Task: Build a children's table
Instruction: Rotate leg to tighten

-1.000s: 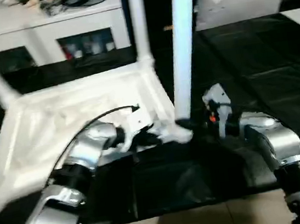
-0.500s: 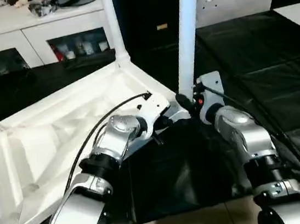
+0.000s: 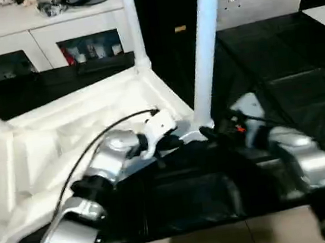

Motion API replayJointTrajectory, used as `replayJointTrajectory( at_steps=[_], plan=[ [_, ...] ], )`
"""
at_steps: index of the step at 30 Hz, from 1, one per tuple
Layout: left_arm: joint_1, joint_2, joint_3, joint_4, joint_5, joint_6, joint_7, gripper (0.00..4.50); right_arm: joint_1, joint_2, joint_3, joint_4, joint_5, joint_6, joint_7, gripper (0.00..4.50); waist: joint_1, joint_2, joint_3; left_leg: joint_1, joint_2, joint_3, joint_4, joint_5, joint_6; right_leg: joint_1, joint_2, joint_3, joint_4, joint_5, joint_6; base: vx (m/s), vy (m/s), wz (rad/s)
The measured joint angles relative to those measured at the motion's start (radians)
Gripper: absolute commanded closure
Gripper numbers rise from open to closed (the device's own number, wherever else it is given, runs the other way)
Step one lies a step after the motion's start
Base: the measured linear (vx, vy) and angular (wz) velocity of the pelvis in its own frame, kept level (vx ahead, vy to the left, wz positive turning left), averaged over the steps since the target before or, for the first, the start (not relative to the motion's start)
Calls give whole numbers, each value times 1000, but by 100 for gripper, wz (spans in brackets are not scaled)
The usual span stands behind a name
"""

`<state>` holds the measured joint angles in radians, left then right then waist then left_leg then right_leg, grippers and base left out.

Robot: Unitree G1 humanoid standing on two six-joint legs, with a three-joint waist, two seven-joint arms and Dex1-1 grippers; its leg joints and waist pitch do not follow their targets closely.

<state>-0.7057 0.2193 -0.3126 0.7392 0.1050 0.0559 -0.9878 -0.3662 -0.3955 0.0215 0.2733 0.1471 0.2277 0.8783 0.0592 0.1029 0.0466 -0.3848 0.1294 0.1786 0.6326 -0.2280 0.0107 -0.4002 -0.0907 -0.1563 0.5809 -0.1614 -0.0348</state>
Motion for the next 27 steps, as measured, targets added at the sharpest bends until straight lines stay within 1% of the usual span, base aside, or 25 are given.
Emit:
replayJointTrajectory(
  at_steps=[2, 5, 8, 9, 11, 12, 14, 15, 16, 17, 18, 20, 22, 25, 26, 27],
  plan=[
    [3, 16, -10, -1, -2, -30, -38, 450, 0, -39, 8, 0, 10, -7, 63, 8, 6, 0, 0, 0, 0, 0, 0, 0, 0, 0, 0, 0, 0, 0, 0, 0, 0, 0],
    [15, 67, -32, -8, -13, -106, -143, 450, -17, -91, 35, 27, 12, -42, 171, 8, 16, 0, 0, -1, 0, 0, 0, 0, 0, -1, 0, 0, 0, 0, 0, 0, 0, 0],
    [31, 97, -46, -29, -22, -146, -226, 450, -49, -120, 39, 55, 13, -71, 238, 8, 34, 0, 0, -1, 0, 0, 0, 0, 0, -1, 0, 0, 0, 0, 0, 0, 0, 0],
    [31, 106, -51, -34, -22, -151, -245, 450, -56, -123, 47, 55, 16, -74, 267, 8, 37, 0, 0, -1, 0, 0, 0, 0, 0, -1, 0, 0, 0, 0, 0, 0, 0, 0],
    [32, 121, -61, -45, -23, -167, -287, 450, -58, -132, 61, 54, 42, -71, 331, 8, 45, -1, 0, -1, 0, 1, 0, 0, 0, -1, 0, 0, 0, 0, 0, 0, 0, 0],
    [33, 125, -67, -49, -25, -176, -304, 450, -57, -137, 69, 54, 51, -65, 358, 35, 49, -2, 1, -1, 0, 1, 0, 0, 0, -1, 0, 0, 0, 0, 0, 0, 0, 0],
    [41, 135, -79, -61, -34, -197, -342, 450, -57, -150, 87, 54, 57, -63, 409, 44, 58, -2, 0, -1, 0, 1, 0, 0, 1, -1, 0, 1, 1, 0, 0, 0, 0, 0],
    [45, 140, -80, -68, -39, -204, -356, 450, -58, -152, 95, 54, 62, -63, 430, 49, 60, -3, 1, -1, 0, 2, 0, 0, 1, -1, 0, 1, 1, 0, 0, 0, 0, 0],
    [47, 145, -83, -69, -43, -210, -366, 450, -58, -152, 103, 54, 67, -63, 444, 63, 60, -4, 1, -1, 0, 2, 0, 0, 1, -1, 0, 1, 1, 0, 0, 0, 0, 0],
    [51, 153, -88, -80, -46, -213, -382, 450, -58, -151, 107, 56, 78, -61, 462, 63, 61, -4, 1, -1, 0, 2, 1, 0, 1, -2, -1, 1, 2, 0, 0, 0, 0, 0],
    [58, 159, -90, -91, -48, -214, -393, 450, -58, -150, 108, 57, 82, -59, 479, 87, 61, -4, 1, -1, 0, 2, 1, 0, 0, -2, -1, 1, 2, 0, 0, 0, 0, 0],
    [68, 165, -93, -105, -51, -215, -405, 450, -57, -149, 114, 61, 91, -51, 509, 91, 61, -4, 1, 0, 0, 2, 1, 0, 0, -2, -1, 1, 3, 0, 0, 0, 0, 0],
    [68, 165, -96, -108, -51, -215, -411, 450, -57, -146, 120, 61, 96, -41, 523, 121, 62, -4, 1, 0, 0, 2, 1, 0, 0, -2, -1, 1, 3, 0, 0, 0, 0, 0],
    [68, 161, -98, -108, -50, -215, -416, 450, -58, -136, 138, 61, 101, -33, 537, 141, 64, -5, 1, 0, 0, 2, 1, 0, 0, -2, -1, 1, 3, 0, 0, 0, 0, 0],
    [67, 157, -99, -108, -50, -215, -416, 450, -58, -130, 144, 61, 105, -31, 542, 152, 67, -5, 1, 0, 0, 2, 1, 0, 0, -2, -1, 1, 3, 0, 0, 0, 0, 0],
    [67, 154, -99, -108, -50, -215, -417, 450, -58, -127, 146, 61, 110, -28, 548, 174, 70, -5, 1, 0, 0, 2, 1, 0, 0, -2, -1, 1, 3, 0, 0, 0, 0, 0]
  ],
)
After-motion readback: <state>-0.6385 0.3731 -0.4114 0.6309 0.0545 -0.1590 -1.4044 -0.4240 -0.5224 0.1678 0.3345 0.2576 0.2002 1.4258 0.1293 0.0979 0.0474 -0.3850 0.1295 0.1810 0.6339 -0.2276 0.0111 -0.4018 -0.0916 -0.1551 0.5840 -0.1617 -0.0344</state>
